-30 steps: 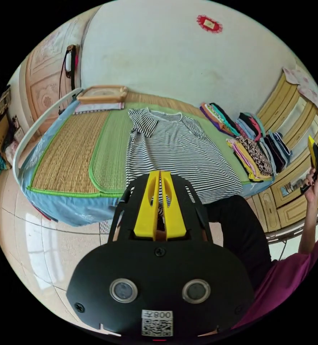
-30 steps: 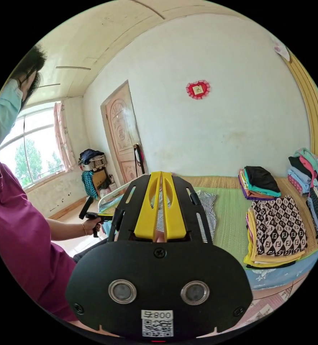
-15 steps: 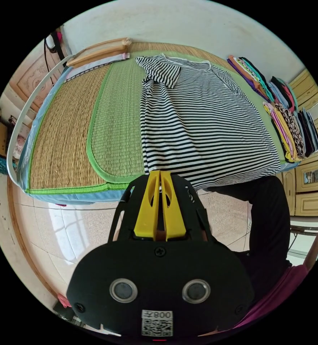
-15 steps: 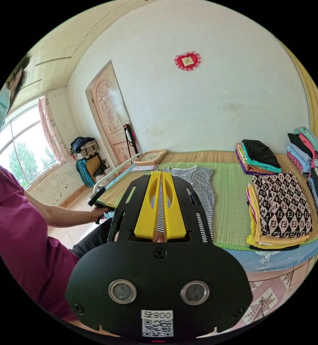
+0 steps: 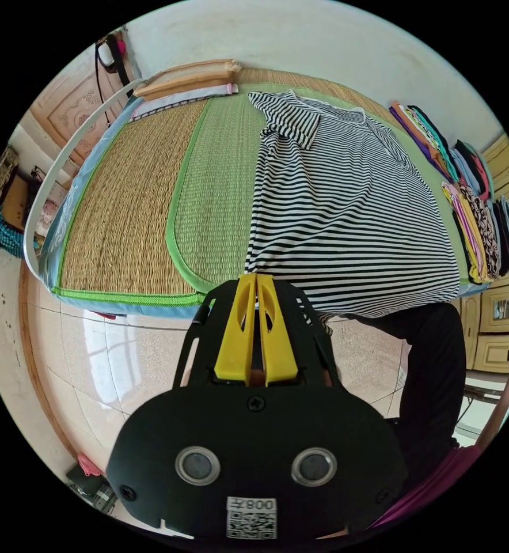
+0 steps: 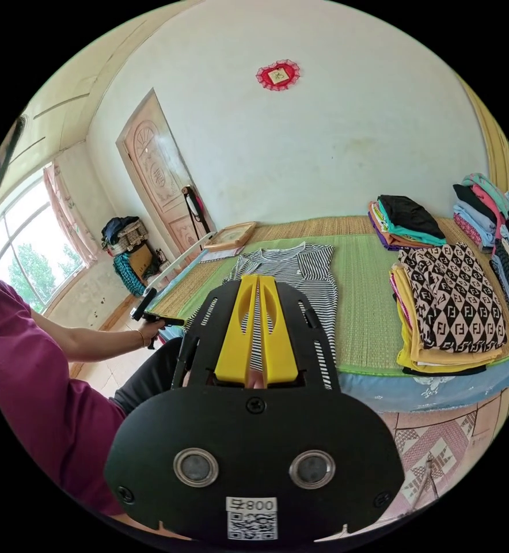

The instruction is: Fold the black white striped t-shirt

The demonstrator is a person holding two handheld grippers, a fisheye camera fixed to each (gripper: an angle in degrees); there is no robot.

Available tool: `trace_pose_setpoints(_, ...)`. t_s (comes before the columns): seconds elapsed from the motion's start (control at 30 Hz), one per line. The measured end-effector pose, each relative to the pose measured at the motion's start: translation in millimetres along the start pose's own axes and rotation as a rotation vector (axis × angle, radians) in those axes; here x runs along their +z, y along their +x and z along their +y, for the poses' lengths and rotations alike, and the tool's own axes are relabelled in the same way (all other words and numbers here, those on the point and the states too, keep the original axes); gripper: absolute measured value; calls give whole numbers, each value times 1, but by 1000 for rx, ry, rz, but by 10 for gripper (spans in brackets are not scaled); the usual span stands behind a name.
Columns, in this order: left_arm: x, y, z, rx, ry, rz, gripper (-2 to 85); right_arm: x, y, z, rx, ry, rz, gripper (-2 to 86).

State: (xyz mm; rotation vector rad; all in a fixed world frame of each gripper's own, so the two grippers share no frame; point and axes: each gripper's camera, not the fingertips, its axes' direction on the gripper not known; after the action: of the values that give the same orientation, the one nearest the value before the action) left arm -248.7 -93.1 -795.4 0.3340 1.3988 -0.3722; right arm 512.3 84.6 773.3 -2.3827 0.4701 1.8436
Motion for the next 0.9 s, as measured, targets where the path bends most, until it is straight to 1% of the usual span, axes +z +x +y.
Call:
trace_pose_setpoints(0.17, -3, -17, 4, -27, 17, 20, 1, 19, 26, 13, 64, -63, 57, 9)
trace_pose_setpoints(0.3, -12, -39, 18, -61, 44, 82, 2, 40, 53, 27, 128, -126, 103, 28)
trace_pose_setpoints(0.43, -21, -54, 34, -80, 65, 132, 2, 62, 82, 41, 206, -178, 100, 47)
trace_pose_setpoints(0.6, -21, -71, 49, -106, 46, 168, 2, 82, 101, 50, 251, -221, 75, 57)
trace_pose_setpoints(0.83, -17, -78, 38, -84, 14, 139, 1, 107, 116, 50, 265, -287, 56, 59)
trace_pose_setpoints(0.9, -8, -83, 33, -82, -32, 125, 1, 112, 119, 51, 274, -301, 50, 59)
